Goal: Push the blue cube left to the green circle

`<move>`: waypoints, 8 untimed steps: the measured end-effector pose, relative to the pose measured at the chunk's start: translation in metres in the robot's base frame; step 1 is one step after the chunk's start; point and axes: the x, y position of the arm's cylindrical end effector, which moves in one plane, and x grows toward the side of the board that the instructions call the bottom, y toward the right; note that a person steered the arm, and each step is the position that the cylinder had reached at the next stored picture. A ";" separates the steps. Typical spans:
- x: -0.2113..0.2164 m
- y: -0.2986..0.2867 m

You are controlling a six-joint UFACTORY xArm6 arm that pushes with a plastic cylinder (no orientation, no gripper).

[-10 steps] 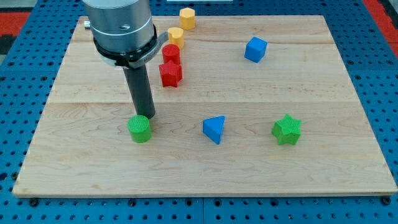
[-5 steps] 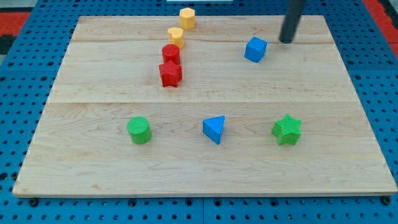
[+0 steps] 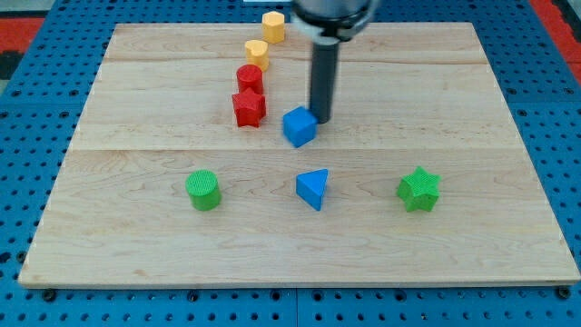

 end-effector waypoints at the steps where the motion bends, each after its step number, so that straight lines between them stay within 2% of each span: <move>1: 0.030 -0.044; 2: 0.048 -0.019; 3: 0.064 -0.032; 4: 0.062 -0.083; 5: 0.039 -0.083; 6: 0.018 -0.052; 7: 0.017 -0.082; 8: 0.018 -0.146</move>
